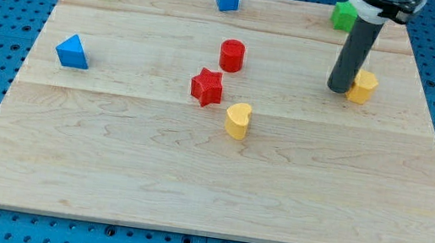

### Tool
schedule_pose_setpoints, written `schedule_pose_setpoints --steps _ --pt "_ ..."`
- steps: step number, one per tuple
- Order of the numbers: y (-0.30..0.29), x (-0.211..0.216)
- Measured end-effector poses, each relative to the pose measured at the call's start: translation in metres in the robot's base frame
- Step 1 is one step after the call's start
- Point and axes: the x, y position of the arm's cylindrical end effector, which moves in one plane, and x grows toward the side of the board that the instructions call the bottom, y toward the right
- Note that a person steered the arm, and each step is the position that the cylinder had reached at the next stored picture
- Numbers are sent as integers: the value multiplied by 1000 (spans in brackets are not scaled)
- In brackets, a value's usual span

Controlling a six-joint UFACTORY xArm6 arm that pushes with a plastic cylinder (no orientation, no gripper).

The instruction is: Move the yellow heart at the bottom left corner of the board

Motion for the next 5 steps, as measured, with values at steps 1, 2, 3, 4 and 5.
schedule_pose_setpoints --steps 1,2,3,4,5 --pt "-34 -39" --pt "-60 -74" --pt "-61 -74" --pt "-78 -74" --pt "-106 -74"
